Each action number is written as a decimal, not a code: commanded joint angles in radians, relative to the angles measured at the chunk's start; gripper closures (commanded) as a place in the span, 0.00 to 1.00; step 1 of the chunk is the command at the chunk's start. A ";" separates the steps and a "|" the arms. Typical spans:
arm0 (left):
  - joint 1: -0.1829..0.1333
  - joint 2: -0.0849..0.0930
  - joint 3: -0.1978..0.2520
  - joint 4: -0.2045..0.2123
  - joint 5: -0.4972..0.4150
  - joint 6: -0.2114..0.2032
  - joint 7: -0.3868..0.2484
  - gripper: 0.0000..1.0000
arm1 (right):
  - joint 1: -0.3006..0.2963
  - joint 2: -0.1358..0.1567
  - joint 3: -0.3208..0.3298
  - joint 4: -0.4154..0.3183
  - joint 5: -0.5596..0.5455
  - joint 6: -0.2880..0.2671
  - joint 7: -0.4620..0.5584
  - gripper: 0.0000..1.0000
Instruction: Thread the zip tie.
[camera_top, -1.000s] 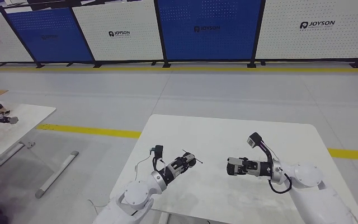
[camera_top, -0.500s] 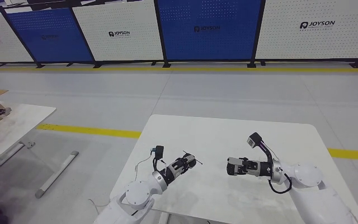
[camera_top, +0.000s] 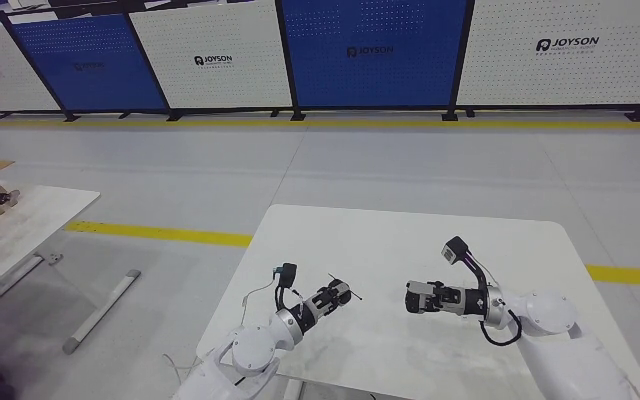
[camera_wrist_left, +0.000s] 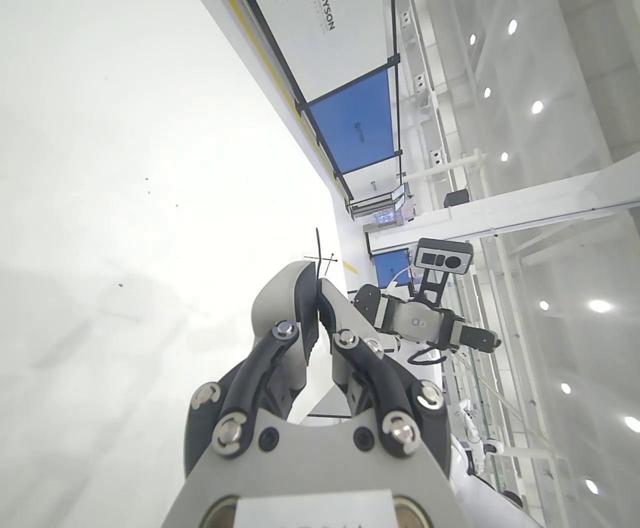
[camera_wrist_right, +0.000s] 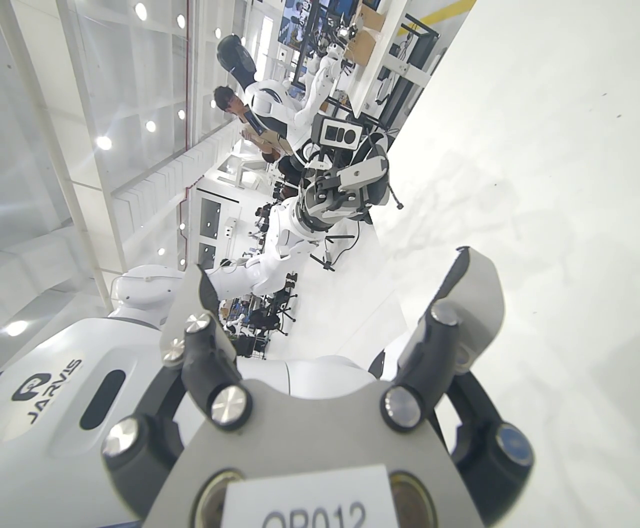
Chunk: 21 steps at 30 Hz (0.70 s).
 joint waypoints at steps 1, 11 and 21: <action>0.005 -0.002 -0.003 -0.006 -0.037 -0.028 0.000 1.00 | 0.000 0.000 0.000 0.000 0.000 0.000 0.000 0.00; 0.105 0.006 -0.092 -0.153 -0.261 -0.185 -0.094 1.00 | 0.000 0.000 0.000 0.000 0.000 0.000 0.000 0.00; 0.160 0.017 -0.160 -0.195 -0.384 -0.213 -0.215 1.00 | 0.000 0.000 0.000 0.000 0.000 0.000 0.000 0.00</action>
